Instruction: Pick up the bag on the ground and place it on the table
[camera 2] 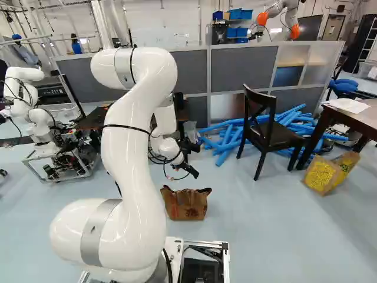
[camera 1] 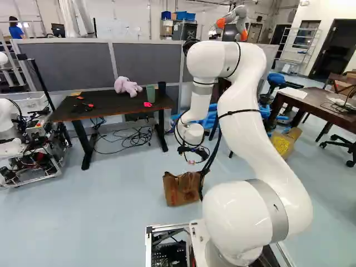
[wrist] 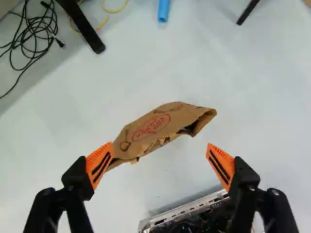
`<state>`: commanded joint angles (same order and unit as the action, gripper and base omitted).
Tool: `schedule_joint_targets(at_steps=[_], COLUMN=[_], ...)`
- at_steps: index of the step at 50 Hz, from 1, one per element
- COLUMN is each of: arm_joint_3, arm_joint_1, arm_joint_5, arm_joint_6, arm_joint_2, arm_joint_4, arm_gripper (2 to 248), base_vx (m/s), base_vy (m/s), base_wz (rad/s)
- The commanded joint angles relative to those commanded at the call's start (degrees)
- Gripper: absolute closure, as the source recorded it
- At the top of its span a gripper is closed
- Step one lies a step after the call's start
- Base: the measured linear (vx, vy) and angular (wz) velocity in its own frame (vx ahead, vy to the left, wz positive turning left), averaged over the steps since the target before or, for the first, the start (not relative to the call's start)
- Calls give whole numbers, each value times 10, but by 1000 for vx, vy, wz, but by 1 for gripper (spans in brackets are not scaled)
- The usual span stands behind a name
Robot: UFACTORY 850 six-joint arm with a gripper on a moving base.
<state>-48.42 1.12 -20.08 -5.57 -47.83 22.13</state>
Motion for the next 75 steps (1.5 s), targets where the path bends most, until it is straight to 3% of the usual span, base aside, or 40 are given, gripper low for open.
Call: schedule_joint_targets(at_steps=[27,63,75], arm_joint_3=[-40,-98,-119], arm_joint_1=[0,0,0], arm_joint_5=[10,76,97], arm_joint_6=[-162,-378,-401], arm_joint_2=[-61,-143,-170], arm_joint_4=[1,19,24], arm_gripper=[3,3,3], base_vx=[0,0,0], base_vy=[0,0,0], base_wz=[0,0,0])
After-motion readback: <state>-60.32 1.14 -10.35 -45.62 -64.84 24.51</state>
